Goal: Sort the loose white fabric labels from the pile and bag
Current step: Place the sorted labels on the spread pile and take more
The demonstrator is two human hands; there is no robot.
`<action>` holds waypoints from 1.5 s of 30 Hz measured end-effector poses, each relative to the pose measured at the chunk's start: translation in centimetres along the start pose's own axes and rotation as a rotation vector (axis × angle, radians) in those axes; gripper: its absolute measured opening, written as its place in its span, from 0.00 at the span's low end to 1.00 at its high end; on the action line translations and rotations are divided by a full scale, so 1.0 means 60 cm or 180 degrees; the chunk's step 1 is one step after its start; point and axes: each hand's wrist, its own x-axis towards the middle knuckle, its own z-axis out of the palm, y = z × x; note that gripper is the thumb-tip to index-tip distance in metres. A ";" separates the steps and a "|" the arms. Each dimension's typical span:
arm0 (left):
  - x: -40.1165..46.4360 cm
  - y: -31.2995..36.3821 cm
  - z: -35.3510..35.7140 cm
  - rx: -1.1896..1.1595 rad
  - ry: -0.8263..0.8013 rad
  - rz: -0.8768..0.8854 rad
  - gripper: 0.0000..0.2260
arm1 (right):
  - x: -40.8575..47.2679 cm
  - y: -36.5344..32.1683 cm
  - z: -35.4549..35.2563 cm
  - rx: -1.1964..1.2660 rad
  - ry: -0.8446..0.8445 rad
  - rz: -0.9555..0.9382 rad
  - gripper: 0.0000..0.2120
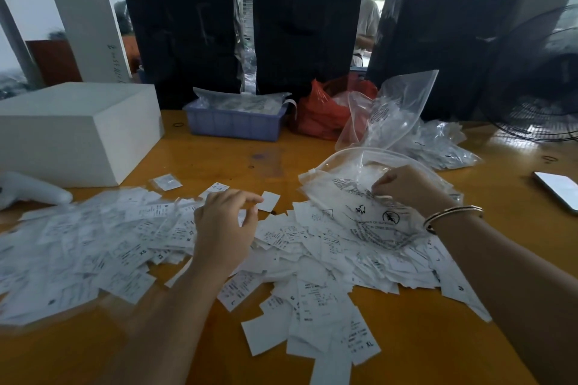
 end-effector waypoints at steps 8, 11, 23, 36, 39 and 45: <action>-0.002 0.009 -0.002 -0.0260 -0.0188 -0.0040 0.07 | 0.004 -0.010 0.020 -0.1045 0.0426 -0.0445 0.10; -0.003 0.007 -0.003 -0.0270 -0.0296 -0.0073 0.07 | 0.011 0.011 0.036 -0.1688 -0.0164 -0.0267 0.10; -0.003 0.007 0.005 -0.0286 -0.0313 -0.0016 0.07 | 0.010 0.015 0.022 -0.1196 0.0179 -0.0272 0.07; -0.003 0.008 0.008 -0.0256 -0.0338 0.0014 0.07 | 0.001 0.001 0.019 -0.1175 0.0242 -0.0291 0.13; -0.004 0.007 0.010 -0.0236 -0.0341 0.0046 0.07 | 0.001 0.004 0.008 -0.1163 0.0080 -0.0243 0.11; -0.004 0.007 0.009 -0.0193 -0.0356 0.0085 0.07 | -0.026 -0.019 -0.008 -0.0944 0.0931 -0.0722 0.10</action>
